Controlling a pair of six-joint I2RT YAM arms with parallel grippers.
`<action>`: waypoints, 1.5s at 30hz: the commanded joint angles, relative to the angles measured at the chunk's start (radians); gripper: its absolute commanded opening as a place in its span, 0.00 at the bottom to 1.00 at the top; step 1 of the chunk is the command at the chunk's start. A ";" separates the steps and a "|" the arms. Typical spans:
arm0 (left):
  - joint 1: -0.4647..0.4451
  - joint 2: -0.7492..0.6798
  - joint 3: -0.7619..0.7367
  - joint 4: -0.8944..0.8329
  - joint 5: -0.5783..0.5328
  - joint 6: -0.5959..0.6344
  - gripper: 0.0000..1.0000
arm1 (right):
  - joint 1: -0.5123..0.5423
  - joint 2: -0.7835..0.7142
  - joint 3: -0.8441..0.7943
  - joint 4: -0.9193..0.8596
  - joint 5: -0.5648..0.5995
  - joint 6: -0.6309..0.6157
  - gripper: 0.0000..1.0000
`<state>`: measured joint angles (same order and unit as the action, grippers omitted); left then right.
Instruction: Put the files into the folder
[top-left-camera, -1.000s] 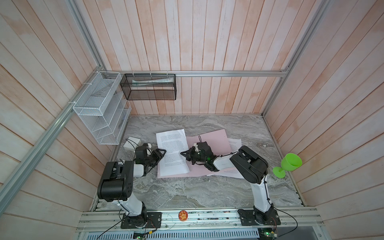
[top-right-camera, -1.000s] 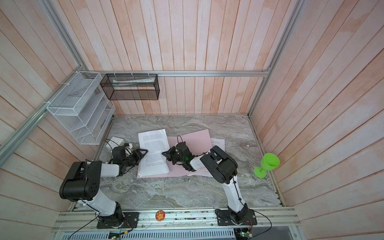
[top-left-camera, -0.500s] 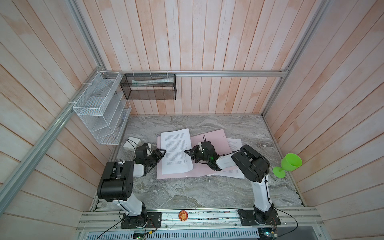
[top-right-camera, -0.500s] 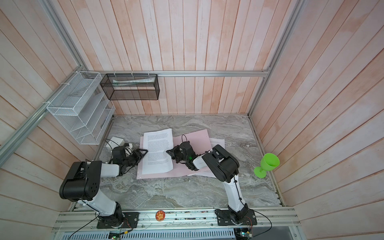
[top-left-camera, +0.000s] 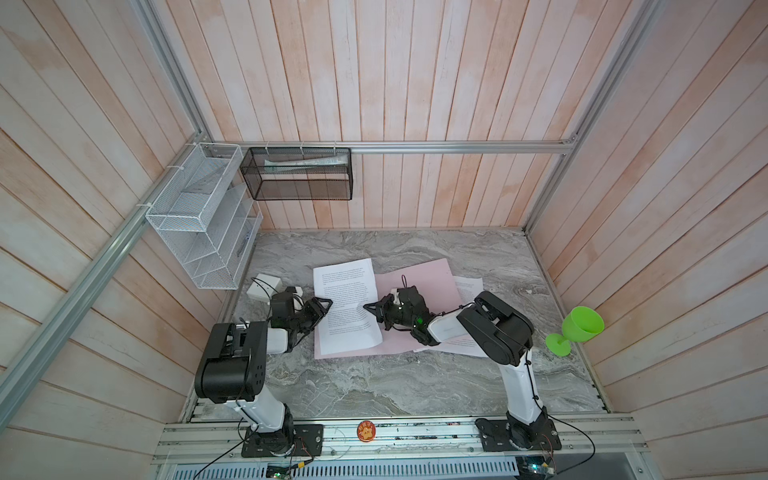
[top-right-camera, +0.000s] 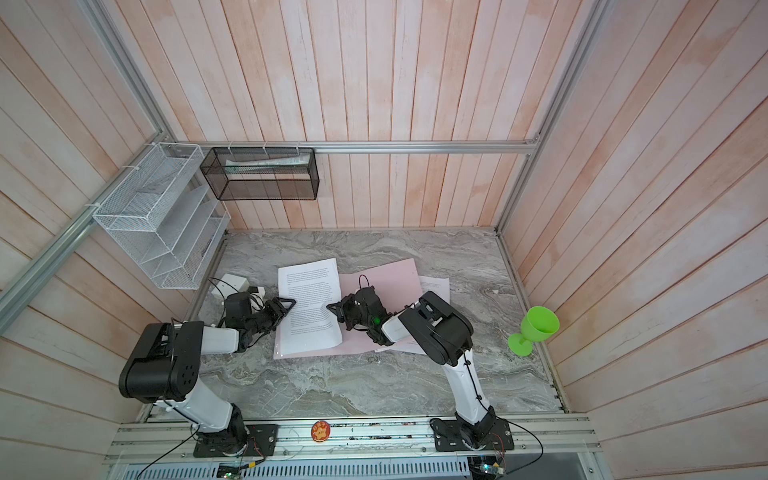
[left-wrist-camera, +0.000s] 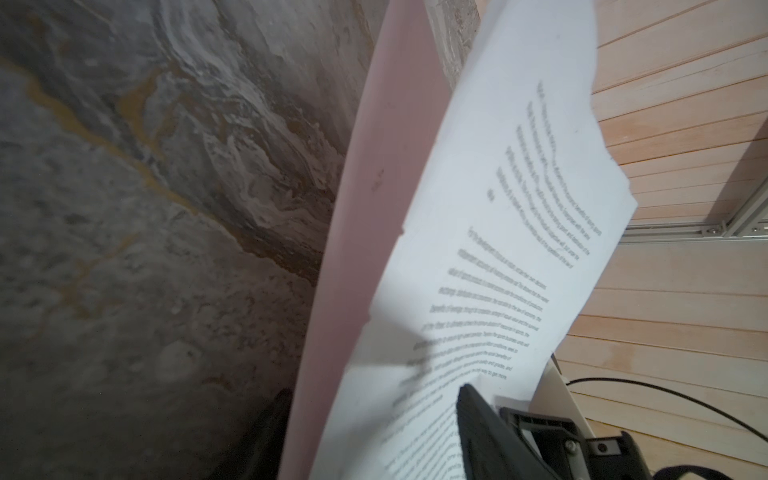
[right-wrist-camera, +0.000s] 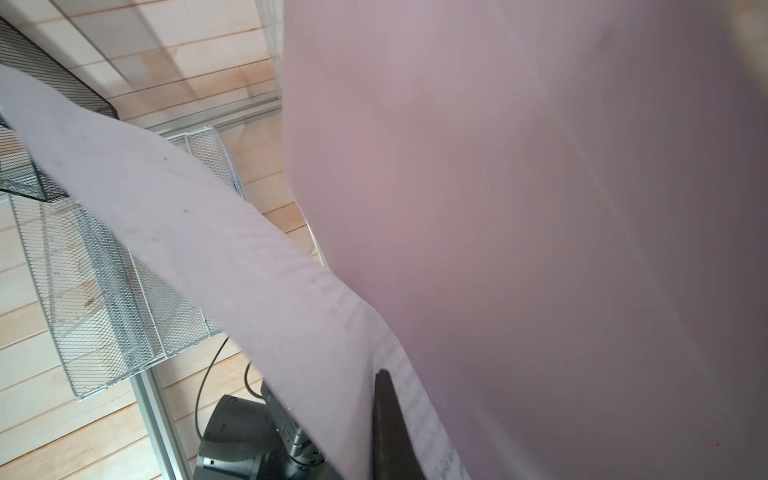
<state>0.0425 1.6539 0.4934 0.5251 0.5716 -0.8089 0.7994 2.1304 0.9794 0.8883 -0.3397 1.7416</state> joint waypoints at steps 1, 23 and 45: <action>-0.004 0.017 -0.013 0.033 0.005 -0.003 0.64 | 0.018 0.015 -0.011 0.033 0.014 0.047 0.00; -0.004 0.008 -0.027 0.045 0.000 -0.004 0.64 | -0.022 0.035 -0.056 0.140 0.039 0.139 0.00; -0.004 -0.001 -0.031 0.046 0.007 -0.003 0.64 | -0.014 0.005 -0.062 0.118 0.064 0.086 0.00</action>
<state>0.0425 1.6585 0.4747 0.5575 0.5720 -0.8101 0.7681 2.1357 0.8867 1.0443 -0.2878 1.8576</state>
